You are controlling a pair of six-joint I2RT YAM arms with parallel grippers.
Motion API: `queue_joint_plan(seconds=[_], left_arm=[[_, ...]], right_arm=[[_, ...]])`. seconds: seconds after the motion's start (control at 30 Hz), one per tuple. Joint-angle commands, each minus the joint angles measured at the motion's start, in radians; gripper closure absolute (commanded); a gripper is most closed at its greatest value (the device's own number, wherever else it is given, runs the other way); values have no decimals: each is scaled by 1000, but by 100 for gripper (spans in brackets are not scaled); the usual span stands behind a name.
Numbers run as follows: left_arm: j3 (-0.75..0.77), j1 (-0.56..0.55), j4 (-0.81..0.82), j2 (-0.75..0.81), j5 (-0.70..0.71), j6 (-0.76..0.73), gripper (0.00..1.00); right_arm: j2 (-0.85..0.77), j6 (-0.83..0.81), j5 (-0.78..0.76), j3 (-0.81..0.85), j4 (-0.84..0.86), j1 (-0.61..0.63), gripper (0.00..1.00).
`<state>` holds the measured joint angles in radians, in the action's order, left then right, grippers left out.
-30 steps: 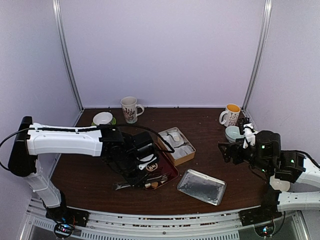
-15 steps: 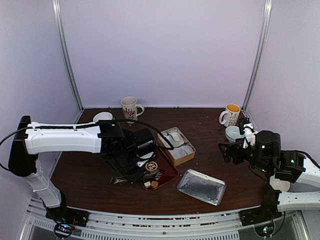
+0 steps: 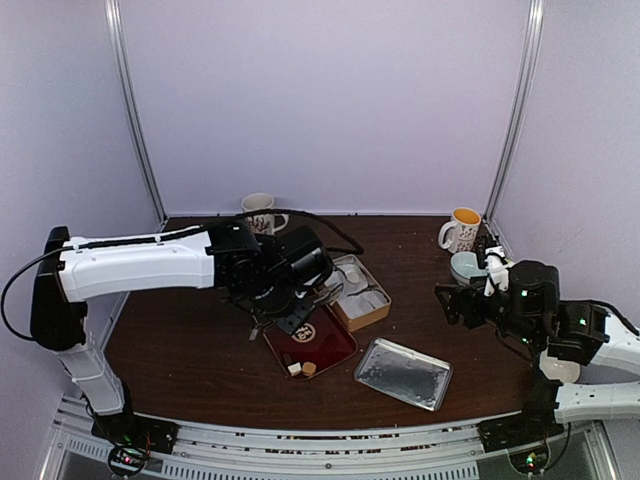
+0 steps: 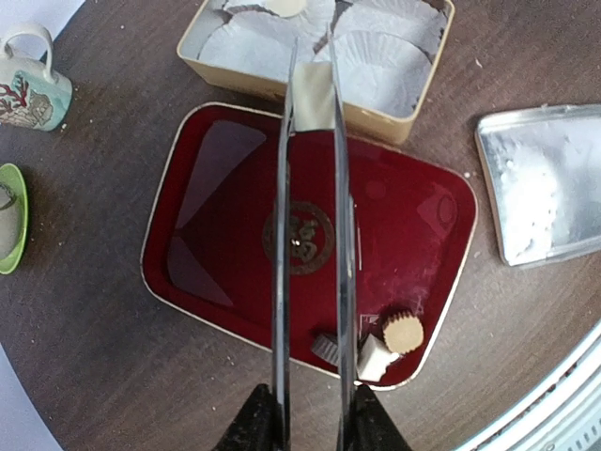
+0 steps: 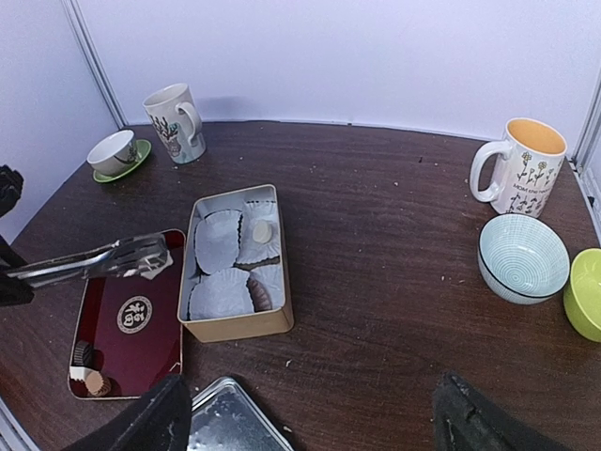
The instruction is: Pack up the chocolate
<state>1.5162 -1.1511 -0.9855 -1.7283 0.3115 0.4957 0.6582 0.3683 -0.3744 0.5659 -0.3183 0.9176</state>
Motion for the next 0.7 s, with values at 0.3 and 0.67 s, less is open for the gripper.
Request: queue_joint_plan(seconds=[0.3, 0.67], left_arm=[[42, 161, 243, -76, 30, -117, 72], [35, 206, 351, -157, -21, -158, 72]], right_arm=[[47, -6, 10, 12, 50, -7, 11], [58, -3, 15, 12, 51, -9, 11]])
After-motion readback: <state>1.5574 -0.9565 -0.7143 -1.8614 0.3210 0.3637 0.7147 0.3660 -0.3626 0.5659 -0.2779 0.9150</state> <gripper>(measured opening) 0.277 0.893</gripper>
